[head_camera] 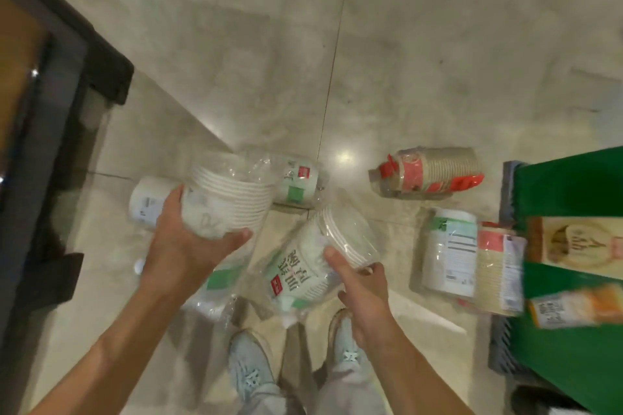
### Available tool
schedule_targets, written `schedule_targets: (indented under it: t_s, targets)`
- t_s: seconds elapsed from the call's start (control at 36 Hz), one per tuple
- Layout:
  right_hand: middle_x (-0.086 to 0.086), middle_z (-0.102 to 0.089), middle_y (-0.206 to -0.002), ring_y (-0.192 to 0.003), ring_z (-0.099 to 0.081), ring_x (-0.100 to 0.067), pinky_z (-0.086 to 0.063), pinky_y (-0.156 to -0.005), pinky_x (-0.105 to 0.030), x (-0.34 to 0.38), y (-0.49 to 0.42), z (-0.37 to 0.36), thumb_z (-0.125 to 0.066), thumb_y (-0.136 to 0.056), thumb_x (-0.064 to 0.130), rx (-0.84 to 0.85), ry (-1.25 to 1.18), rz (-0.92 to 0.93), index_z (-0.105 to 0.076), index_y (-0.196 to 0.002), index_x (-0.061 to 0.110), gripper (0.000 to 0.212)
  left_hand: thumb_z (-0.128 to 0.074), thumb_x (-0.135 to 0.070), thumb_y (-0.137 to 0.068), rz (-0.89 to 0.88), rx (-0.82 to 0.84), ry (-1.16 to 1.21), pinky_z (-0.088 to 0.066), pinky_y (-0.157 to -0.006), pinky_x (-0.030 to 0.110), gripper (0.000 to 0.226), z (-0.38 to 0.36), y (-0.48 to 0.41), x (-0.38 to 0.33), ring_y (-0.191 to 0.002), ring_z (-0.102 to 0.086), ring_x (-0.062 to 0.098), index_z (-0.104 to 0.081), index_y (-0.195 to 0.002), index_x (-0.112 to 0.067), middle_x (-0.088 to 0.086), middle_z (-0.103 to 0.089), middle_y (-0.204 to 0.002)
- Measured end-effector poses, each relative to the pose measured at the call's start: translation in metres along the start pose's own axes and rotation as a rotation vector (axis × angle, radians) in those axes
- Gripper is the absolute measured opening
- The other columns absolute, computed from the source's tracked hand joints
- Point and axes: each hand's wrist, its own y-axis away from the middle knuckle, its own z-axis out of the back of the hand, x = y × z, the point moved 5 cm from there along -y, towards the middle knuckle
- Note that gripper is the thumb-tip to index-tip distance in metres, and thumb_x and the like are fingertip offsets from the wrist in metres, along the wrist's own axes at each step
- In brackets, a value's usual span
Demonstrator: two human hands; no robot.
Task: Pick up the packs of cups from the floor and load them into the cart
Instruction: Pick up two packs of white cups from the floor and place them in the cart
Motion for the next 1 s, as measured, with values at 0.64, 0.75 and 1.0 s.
schedule_targets:
  t_s: [0.64, 0.75, 1.0]
  targets:
    - [0.007, -0.064, -0.126, -0.110, -0.066, -0.014, -0.058, -0.097, -0.046, 0.265, 0.594, -0.183, -0.092, -0.036, 0.066, 0.733, 0.788, 0.897, -0.047, -0.123, 0.033, 0.103, -0.095, -0.046, -0.053, -0.018, -0.696, 0.637, -0.045, -0.103, 0.042, 0.123, 0.464, 0.439, -0.081, -0.121, -0.056, 0.019, -0.020, -0.149, -0.031, -0.005, -0.054, -0.135]
    - [0.011, -0.065, -0.126, -0.111, -0.067, -0.011, -0.058, -0.096, -0.047, 0.253, 0.665, -0.206, -0.093, -0.043, 0.065, 0.928, 0.844, 1.056, -0.050, -0.130, 0.035, 0.102, -0.096, -0.042, -0.057, -0.047, -0.882, 0.702, -0.045, -0.103, 0.043, 0.118, 0.488, 0.521, -0.065, -0.123, -0.054, 0.016, -0.021, -0.148, -0.039, -0.011, -0.050, -0.137]
    - [0.007, -0.054, -0.141, -0.129, -0.056, -0.018, -0.052, -0.104, -0.051, 0.148, 0.788, -0.207, -0.091, -0.044, 0.078, 1.359, 1.007, 1.174, -0.040, -0.142, 0.043, 0.116, -0.093, -0.055, -0.051, 0.076, -1.269, 0.862, -0.045, -0.106, 0.046, 0.115, 0.468, 0.692, 0.003, -0.125, -0.054, 0.018, -0.020, -0.139, -0.059, -0.013, -0.052, -0.137]
